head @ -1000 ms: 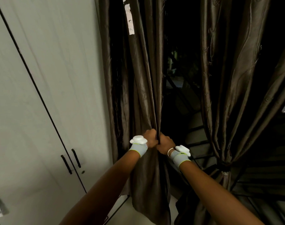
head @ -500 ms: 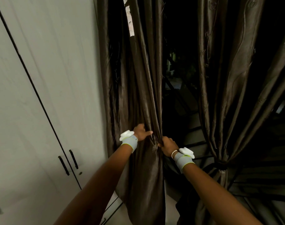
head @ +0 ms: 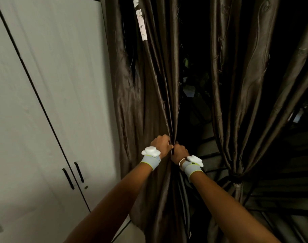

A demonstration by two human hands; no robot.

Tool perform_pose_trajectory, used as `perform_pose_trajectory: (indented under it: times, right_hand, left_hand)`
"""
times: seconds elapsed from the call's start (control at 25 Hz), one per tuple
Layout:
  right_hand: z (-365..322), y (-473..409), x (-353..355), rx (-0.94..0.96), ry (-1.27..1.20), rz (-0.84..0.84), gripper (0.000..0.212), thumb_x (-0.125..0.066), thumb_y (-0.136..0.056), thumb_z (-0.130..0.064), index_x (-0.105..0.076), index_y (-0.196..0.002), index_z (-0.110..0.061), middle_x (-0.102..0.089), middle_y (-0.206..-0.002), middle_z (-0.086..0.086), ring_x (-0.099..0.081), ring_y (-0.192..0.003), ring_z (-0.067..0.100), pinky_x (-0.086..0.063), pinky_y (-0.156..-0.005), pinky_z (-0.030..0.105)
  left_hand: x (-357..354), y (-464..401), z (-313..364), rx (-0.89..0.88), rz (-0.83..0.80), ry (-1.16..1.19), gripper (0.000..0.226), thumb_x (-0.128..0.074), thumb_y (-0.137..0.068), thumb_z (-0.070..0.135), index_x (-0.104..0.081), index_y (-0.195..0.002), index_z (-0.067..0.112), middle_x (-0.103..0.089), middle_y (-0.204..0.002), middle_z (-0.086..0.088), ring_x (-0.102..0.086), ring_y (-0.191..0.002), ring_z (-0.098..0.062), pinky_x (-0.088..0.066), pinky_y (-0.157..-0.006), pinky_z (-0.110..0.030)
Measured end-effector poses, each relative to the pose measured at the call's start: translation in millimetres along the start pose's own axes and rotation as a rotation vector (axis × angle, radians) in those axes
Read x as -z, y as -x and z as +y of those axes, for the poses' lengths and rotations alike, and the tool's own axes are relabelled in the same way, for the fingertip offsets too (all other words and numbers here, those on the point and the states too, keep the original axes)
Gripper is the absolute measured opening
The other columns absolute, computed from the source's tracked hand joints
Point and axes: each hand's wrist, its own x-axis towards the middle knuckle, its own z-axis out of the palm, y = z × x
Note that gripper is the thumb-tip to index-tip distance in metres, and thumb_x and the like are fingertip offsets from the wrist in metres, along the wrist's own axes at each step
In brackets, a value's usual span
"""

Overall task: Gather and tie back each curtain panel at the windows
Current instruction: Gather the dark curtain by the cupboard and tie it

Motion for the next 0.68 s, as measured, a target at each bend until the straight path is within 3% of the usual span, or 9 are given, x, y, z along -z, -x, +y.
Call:
perform_pose_trajectory:
  times: [0.12,0.2,0.36,0.52,0.68]
  right_hand:
    - [-6,1,-3,0.058,-0.145,-0.132,0.078,-0.07,-0.076,-0.021,-0.029,-0.141,-0.009,-0.057,-0.13,0.016,-0.056,-0.119,0.037,-0.048,-0.096,0.036]
    - [-2,2,-5,0.08,-0.168,-0.174,0.085,-0.073,-0.07,-0.023,-0.029,-0.143,-0.017,-0.06,-0.128,0.012,-0.057,-0.118,0.033,-0.049,-0.096,0.038]
    - [12,-14,-23,0.055,-0.278,-0.122,0.062,-0.061,-0.07,-0.044,-0.044,-0.13,-0.04,-0.065,-0.119,0.008,-0.063,-0.107,0.034,-0.056,-0.085,0.048]
    - [1,8,-12,0.071,-0.328,-0.169,0.054,-0.066,-0.079,-0.037,-0.05,-0.13,-0.035,-0.065,-0.117,0.001,-0.064,-0.104,0.028,-0.058,-0.072,0.037]
    - [14,-8,-23,0.062,-0.205,-0.092,0.044,-0.058,-0.089,-0.037,-0.05,-0.131,-0.026,-0.061,-0.127,0.013,-0.057,-0.118,0.037,-0.048,-0.098,0.044]
  left_hand:
    - [2,-1,-3,0.004,-0.001,-0.034,0.036,-0.058,-0.091,0.029,-0.054,-0.119,0.006,-0.057,-0.12,-0.02,-0.055,-0.111,-0.04,-0.046,-0.088,-0.042]
    - [1,1,-8,0.036,-0.012,-0.004,0.034,-0.058,-0.09,0.029,-0.055,-0.116,0.007,-0.059,-0.118,-0.019,-0.056,-0.108,-0.04,-0.046,-0.084,-0.041]
    - [3,0,-19,0.09,-0.054,0.105,0.027,-0.063,-0.085,0.028,-0.058,-0.103,0.009,-0.065,-0.107,-0.015,-0.06,-0.101,-0.038,-0.046,-0.077,-0.036]
    - [2,1,-25,0.097,-0.063,0.223,0.016,-0.067,-0.082,0.022,-0.056,-0.088,0.011,-0.069,-0.094,-0.014,-0.063,-0.091,-0.034,-0.048,-0.074,-0.034]
    - [0,-2,-33,0.055,-0.115,0.232,0.016,-0.068,-0.08,0.018,-0.062,-0.092,0.011,-0.072,-0.094,-0.008,-0.066,-0.098,-0.029,-0.053,-0.083,-0.037]
